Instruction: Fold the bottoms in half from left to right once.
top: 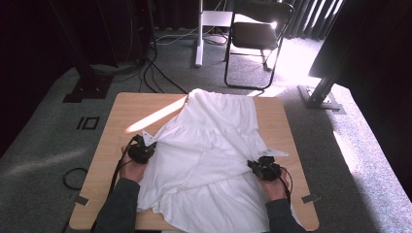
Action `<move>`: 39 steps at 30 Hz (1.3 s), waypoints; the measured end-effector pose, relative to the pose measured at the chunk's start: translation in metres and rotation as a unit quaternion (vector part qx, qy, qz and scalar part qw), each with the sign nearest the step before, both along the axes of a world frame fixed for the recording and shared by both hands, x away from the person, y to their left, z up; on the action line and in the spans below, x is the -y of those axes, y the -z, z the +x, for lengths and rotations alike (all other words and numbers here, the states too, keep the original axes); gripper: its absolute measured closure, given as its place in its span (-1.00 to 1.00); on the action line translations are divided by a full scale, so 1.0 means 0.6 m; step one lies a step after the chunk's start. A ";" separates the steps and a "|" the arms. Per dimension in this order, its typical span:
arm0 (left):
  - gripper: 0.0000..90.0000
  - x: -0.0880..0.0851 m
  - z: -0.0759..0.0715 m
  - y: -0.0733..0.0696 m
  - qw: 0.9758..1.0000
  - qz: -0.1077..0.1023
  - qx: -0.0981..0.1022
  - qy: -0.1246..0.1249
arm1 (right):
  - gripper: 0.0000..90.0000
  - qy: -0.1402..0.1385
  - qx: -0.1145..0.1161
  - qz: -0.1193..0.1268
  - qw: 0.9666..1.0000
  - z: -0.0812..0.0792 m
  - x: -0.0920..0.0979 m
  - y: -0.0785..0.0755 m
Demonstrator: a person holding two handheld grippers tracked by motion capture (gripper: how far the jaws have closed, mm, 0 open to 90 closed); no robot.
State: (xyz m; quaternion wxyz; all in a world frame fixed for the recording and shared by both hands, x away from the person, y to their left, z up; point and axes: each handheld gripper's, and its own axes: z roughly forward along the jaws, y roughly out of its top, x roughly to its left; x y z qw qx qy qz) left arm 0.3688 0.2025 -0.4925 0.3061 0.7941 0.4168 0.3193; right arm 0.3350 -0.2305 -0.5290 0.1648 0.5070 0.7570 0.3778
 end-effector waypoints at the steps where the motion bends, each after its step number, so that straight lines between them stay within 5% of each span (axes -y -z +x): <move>1: 1.00 0.002 -0.011 -0.019 1.000 -0.010 0.017 0.006 | 0.93 0.002 0.008 0.007 1.000 -0.005 0.004 -0.011; 4: 1.00 0.014 -0.037 -0.059 0.998 -0.033 0.053 0.025 | 0.94 0.009 0.048 0.027 0.998 -0.022 0.021 -0.052; 8: 0.97 0.041 -0.045 -0.059 0.996 -0.047 0.042 0.069 | 0.96 0.087 0.112 0.003 0.990 -0.045 0.070 -0.097; 11: 0.74 0.061 -0.036 -0.031 0.997 -0.013 0.021 0.068 | 0.95 0.114 0.080 -0.004 0.990 -0.027 0.106 -0.074; 15: 0.42 0.078 -0.036 -0.001 0.997 -0.014 -0.010 0.080 | 0.80 0.123 -0.001 -0.017 0.992 -0.001 0.126 0.002; 18: 0.27 0.081 -0.041 0.014 0.997 0.004 -0.018 0.078 | 0.51 0.135 -0.019 -0.029 0.990 -0.003 0.129 0.023; 20: 0.16 0.074 -0.044 0.022 0.997 -0.010 -0.022 0.069 | 0.40 0.141 -0.001 -0.027 0.990 -0.011 0.130 0.014; 24: -0.01 0.052 -0.055 0.038 0.996 -0.047 -0.048 0.064 | 0.26 0.127 0.052 -0.011 0.990 -0.032 0.123 -0.021; 28: -0.06 0.040 -0.067 0.058 0.994 -0.058 -0.071 0.067 | 0.18 0.083 0.075 0.003 0.994 -0.041 0.097 -0.046; 32: -0.11 0.043 -0.057 0.083 0.991 -0.068 -0.098 0.065 | 0.07 0.043 0.062 0.007 0.997 -0.026 0.058 -0.046; 36: -0.04 0.058 -0.055 0.100 0.988 -0.077 -0.106 0.075 | -0.02 0.007 0.023 -0.013 1.000 -0.002 0.019 -0.017; 39: 0.35 0.064 -0.054 0.098 0.987 -0.082 -0.107 0.086 | 0.23 -0.012 -0.007 -0.037 0.999 0.018 -0.002 0.019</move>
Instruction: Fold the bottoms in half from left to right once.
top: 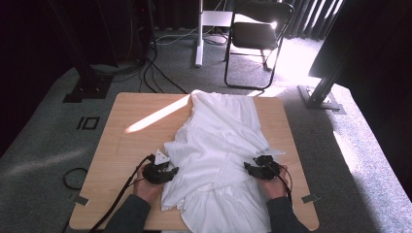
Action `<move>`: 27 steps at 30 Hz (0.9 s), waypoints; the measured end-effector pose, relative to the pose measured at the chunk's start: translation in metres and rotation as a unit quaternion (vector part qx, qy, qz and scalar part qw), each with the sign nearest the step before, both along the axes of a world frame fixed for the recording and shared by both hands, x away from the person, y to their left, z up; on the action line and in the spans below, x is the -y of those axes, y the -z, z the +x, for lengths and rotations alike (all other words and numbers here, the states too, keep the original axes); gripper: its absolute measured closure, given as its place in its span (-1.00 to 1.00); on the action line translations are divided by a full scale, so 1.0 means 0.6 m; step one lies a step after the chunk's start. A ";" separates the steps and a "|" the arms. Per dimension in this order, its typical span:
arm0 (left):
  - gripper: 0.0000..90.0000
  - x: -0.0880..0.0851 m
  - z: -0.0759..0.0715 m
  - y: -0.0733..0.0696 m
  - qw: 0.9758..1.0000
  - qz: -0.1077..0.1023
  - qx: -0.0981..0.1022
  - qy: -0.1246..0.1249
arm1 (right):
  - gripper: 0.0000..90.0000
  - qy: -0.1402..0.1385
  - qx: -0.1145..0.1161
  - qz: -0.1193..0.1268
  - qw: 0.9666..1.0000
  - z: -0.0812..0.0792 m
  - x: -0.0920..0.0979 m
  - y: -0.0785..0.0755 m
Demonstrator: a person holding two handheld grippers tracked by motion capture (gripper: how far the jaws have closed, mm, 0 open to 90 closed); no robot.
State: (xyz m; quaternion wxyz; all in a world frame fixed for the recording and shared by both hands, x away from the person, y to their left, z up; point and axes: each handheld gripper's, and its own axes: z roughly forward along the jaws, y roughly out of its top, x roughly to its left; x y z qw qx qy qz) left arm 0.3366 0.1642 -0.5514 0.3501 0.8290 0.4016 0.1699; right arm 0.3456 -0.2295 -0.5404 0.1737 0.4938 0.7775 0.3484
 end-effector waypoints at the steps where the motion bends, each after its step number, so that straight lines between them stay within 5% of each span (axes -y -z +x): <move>1: 0.49 0.002 0.001 0.000 1.000 -0.002 0.002 0.005 | 0.29 -0.006 -0.004 -0.004 1.000 0.005 -0.005 0.009; 4: 0.81 0.009 0.009 -0.002 1.000 0.020 0.015 0.000 | 0.48 -0.007 0.005 -0.027 1.000 0.016 -0.016 0.019; 8: 0.85 0.004 0.041 -0.004 0.999 0.036 0.024 -0.030 | 0.62 -0.003 0.002 -0.036 0.999 0.036 -0.023 0.017; 13: 0.88 -0.021 0.086 -0.009 0.997 0.037 0.015 -0.066 | 0.87 -0.005 -0.004 -0.029 1.000 0.064 -0.031 0.013; 15: 0.88 -0.031 0.086 -0.015 0.997 0.037 0.006 -0.071 | 0.91 -0.002 -0.005 -0.006 1.000 0.061 -0.031 0.007; 20: 0.88 -0.043 0.040 -0.055 0.997 0.048 0.030 -0.047 | 0.93 -0.020 0.036 -0.006 0.999 0.003 -0.022 -0.030; 24: 0.87 -0.060 0.000 -0.092 0.997 0.047 0.044 -0.031 | 0.94 -0.007 0.066 0.017 0.998 -0.055 0.015 -0.058; 27: 0.85 -0.069 -0.015 -0.105 0.998 0.045 0.044 -0.022 | 0.94 0.013 0.075 0.009 0.997 -0.096 0.048 -0.062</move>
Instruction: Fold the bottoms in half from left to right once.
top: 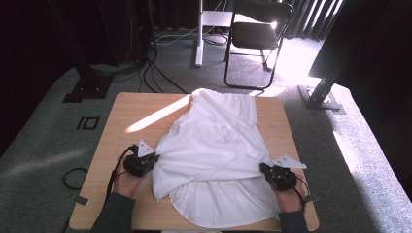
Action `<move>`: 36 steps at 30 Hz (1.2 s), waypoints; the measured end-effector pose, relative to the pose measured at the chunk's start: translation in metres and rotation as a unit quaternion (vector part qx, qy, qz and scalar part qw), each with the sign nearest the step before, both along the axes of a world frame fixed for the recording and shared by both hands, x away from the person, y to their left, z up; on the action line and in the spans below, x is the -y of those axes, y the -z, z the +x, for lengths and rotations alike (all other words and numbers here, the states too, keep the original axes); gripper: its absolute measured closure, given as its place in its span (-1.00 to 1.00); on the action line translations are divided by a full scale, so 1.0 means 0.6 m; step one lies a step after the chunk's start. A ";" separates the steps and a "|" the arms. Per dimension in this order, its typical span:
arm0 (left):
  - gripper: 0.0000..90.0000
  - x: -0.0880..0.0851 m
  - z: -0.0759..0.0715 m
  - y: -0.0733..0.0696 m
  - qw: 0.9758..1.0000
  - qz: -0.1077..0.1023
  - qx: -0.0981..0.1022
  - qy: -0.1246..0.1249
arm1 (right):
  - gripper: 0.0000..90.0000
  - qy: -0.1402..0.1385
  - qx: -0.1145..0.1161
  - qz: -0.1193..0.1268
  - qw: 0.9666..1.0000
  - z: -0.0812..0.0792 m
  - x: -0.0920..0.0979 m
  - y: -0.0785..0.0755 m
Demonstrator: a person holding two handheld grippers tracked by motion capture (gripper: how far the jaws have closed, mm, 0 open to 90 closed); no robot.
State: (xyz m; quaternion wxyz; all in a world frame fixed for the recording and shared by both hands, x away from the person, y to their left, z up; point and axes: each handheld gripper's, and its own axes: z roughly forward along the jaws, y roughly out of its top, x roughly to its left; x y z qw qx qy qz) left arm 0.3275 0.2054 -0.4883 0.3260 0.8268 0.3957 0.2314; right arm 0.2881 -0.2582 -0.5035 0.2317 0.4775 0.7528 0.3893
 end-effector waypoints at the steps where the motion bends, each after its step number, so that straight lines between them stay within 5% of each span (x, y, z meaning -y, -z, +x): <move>1: 0.81 0.000 -0.003 0.000 1.000 0.000 0.001 0.002 | 0.94 0.005 -0.001 0.002 1.000 -0.013 0.012 0.002; 5: 0.64 0.008 -0.009 0.009 1.000 0.003 0.002 0.009 | 0.94 0.033 -0.017 0.033 0.999 -0.061 0.060 0.016; 7: 0.49 0.013 -0.015 0.013 1.000 0.017 0.008 0.003 | 0.93 0.050 -0.028 0.026 0.998 -0.076 0.075 0.030; 11: 0.28 0.017 -0.044 0.020 1.000 0.001 0.003 0.025 | 0.76 0.057 -0.058 0.023 0.996 -0.080 0.087 0.057; 15: 0.15 0.023 -0.078 0.039 0.999 -0.001 -0.010 0.048 | 0.50 0.056 -0.035 0.029 0.997 -0.081 0.084 0.045; 25: -0.14 0.032 -0.145 0.075 0.995 -0.013 -0.040 0.087 | 0.04 0.031 -0.028 0.026 0.999 -0.056 0.049 0.045; 28: -0.19 0.038 -0.159 0.087 0.994 0.010 -0.051 0.093 | 0.01 0.028 -0.041 0.024 0.998 -0.046 0.045 0.053; 31: -0.28 0.046 -0.160 0.101 0.994 0.012 -0.061 0.093 | -0.02 0.026 -0.045 0.025 0.998 -0.034 0.037 0.061; 34: -0.22 0.051 -0.152 0.104 0.994 -0.006 -0.066 0.088 | -0.05 0.019 -0.049 0.019 0.998 -0.021 0.028 0.063; 36: 0.10 0.048 -0.146 0.103 0.994 -0.011 -0.062 0.087 | -0.06 0.014 -0.064 0.001 0.998 -0.009 0.019 0.071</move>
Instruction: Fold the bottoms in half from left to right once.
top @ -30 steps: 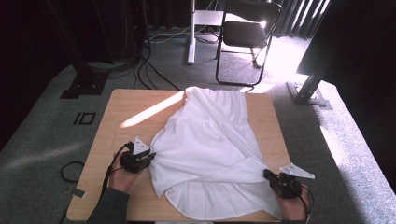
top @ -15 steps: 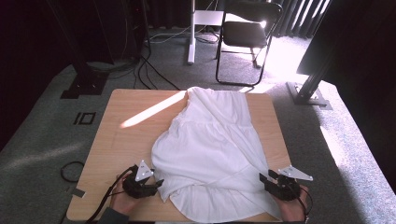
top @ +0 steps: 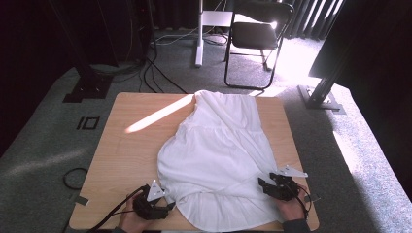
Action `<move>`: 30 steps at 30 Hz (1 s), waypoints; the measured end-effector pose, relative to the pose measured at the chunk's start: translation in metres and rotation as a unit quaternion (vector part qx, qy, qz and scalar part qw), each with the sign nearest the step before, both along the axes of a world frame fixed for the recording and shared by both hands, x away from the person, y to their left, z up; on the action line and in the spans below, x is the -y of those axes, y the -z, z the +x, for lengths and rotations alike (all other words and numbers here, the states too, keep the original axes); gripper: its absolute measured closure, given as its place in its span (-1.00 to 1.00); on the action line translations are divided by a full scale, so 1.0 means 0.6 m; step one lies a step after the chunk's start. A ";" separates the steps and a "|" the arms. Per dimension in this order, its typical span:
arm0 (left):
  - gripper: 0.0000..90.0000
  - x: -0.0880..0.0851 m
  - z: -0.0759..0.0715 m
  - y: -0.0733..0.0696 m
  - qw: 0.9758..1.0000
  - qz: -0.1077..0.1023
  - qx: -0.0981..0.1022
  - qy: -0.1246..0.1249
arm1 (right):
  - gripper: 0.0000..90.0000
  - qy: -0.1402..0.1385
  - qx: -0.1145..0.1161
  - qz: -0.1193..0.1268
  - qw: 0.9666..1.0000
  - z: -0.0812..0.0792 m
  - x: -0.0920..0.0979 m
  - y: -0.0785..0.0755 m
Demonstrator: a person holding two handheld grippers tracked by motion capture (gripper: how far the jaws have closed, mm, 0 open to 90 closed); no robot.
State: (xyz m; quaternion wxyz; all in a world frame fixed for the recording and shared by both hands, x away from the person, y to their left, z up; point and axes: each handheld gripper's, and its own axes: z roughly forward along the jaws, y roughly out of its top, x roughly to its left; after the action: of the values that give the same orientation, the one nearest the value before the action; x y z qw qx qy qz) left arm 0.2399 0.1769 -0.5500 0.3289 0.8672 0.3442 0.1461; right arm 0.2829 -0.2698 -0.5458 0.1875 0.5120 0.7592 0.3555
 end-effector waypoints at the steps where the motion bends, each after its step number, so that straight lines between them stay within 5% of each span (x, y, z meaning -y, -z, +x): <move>1: 0.29 -0.003 0.003 -0.001 1.000 -0.002 0.000 0.001 | -0.01 -0.005 -0.014 -0.011 1.000 0.005 -0.005 0.005; 3: 0.81 -0.008 0.006 -0.004 1.000 0.014 0.021 -0.012 | 0.45 -0.009 -0.020 -0.028 0.999 0.008 -0.010 0.012; 5: 0.96 -0.022 0.003 -0.019 0.999 -0.011 0.045 -0.028 | 0.77 -0.013 -0.026 -0.018 0.999 0.003 -0.007 0.007; 9: 0.98 -0.063 -0.009 -0.070 0.991 -0.063 0.101 -0.068 | 0.96 -0.004 0.006 0.006 1.000 -0.029 0.014 -0.021; 11: 0.98 -0.080 -0.017 -0.093 0.986 -0.072 0.122 -0.083 | 0.98 0.003 0.022 0.022 1.000 -0.049 0.028 -0.038; 13: 0.97 -0.089 -0.025 -0.113 0.984 -0.086 0.134 -0.080 | 0.98 0.004 0.036 0.041 0.998 -0.070 0.040 -0.055; 17: 0.88 -0.086 -0.041 -0.141 0.979 -0.105 0.164 -0.068 | 0.98 0.011 0.052 0.042 0.998 -0.105 0.054 -0.078; 20: 0.75 -0.082 -0.042 -0.146 0.978 -0.100 0.171 -0.069 | 0.98 0.025 0.048 0.026 0.998 -0.127 0.066 -0.082; 25: 0.58 -0.075 -0.027 -0.127 0.983 -0.081 0.151 -0.073 | 0.90 0.023 -0.007 0.018 1.000 -0.152 0.098 -0.058; 27: 0.50 -0.071 -0.018 -0.118 0.984 -0.068 0.143 -0.076 | 0.71 0.017 -0.037 0.003 0.999 -0.151 0.104 -0.045; 30: 0.39 -0.067 0.000 -0.104 0.988 -0.055 0.123 -0.080 | 0.29 0.027 -0.017 0.020 0.999 -0.149 0.109 -0.046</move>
State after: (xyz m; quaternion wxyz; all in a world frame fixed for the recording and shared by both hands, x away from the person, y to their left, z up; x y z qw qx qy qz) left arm 0.2400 0.2174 -0.4879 0.4036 0.7929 0.3766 0.2581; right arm 0.1936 -0.3349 -0.5183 0.1738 0.5415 0.7409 0.3572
